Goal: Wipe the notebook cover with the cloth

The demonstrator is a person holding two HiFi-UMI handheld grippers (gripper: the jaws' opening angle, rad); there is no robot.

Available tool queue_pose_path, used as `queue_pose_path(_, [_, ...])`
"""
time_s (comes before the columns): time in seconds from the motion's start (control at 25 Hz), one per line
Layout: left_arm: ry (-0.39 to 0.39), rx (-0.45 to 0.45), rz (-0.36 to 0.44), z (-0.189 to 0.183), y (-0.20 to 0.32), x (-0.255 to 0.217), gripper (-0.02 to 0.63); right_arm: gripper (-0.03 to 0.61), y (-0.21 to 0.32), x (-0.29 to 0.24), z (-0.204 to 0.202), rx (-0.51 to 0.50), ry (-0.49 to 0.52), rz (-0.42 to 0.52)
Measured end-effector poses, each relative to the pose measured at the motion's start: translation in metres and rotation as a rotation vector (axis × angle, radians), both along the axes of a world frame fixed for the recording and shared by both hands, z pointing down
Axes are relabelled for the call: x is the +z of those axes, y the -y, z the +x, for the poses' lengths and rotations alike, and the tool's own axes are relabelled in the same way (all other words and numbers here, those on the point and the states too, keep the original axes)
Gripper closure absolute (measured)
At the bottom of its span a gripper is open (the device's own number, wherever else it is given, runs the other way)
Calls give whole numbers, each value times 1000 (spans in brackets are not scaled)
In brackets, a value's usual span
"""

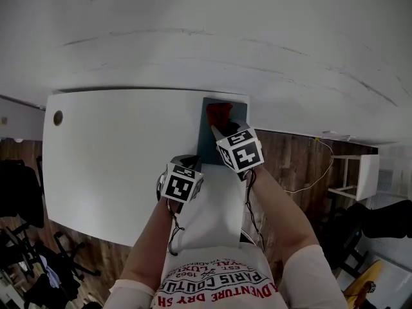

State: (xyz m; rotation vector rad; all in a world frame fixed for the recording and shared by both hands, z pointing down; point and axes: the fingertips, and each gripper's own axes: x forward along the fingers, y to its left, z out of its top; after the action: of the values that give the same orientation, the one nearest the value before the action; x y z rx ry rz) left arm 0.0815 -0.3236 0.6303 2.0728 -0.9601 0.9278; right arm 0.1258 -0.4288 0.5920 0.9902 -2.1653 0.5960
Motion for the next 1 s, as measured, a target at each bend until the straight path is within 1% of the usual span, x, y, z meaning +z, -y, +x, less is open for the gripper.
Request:
queue_pose_path(0.12, [-45,-36,-13,-2,1,-1,603,497,-4,3,-22,-26,10,-6])
queue_pose_path(0.2, [-66,-51,-19,-3,2,0,604,497,-4,7,-32,-21,24,-22])
queue_pose_path(0.28, [-74,-58,-17,-4,1,0,604,497,-4,13,-38,-4,42,-43])
queue_pose_path(0.36, [-60,-58,-3,-4,1,0,603,497,-3,16,-38,6,47,-47])
queue_pose_path(0.48, [-16,-39,18,-4,0,0,604,499,-2,19,-30,-6,20,-28])
queue_pose_path(0.6, [15,-23,23,-4,0,0,603,499,0,21,-18,-16,-18,-6])
queue_pose_path(0.72, [38,-16,22,-3,0,0,604,500,0,22,-6,-1,-12,-17])
queue_pose_path(0.92, [26,-28,21,-4,-1,1,604,499,-1,22,20,38,-6,-23])
queue_pose_path(1.0, [42,-19,32,-4,0,0,604,499,-1,22,33,62,-11,-22])
